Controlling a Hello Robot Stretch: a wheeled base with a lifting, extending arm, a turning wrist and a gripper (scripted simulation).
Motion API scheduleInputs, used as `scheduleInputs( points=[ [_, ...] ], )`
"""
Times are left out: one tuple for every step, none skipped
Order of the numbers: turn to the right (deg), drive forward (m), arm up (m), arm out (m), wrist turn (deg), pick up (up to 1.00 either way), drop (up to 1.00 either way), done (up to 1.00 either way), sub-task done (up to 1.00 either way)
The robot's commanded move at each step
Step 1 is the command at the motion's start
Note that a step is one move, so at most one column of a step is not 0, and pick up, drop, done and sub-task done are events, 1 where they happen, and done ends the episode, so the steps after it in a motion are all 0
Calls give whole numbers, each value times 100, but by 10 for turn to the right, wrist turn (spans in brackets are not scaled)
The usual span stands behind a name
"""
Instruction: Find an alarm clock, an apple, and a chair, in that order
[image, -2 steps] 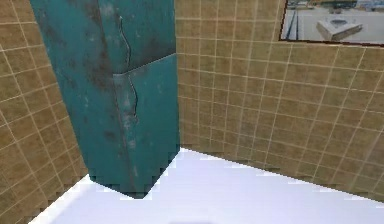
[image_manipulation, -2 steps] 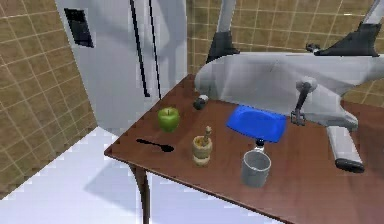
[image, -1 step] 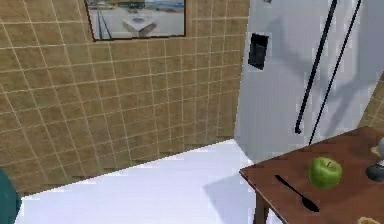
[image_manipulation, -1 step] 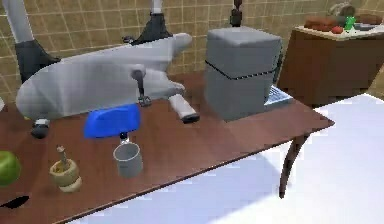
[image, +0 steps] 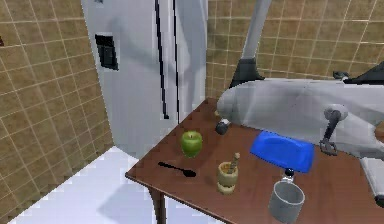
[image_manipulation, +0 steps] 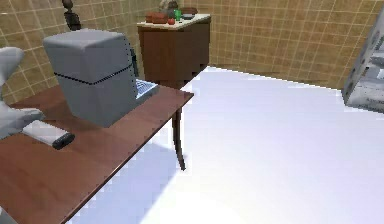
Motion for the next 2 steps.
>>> scheduleInputs(
  points=[
    [0,0,0,0,0,0,0,0,100],
    [450,0,0,0,0,0,0,0,0]
  ],
)
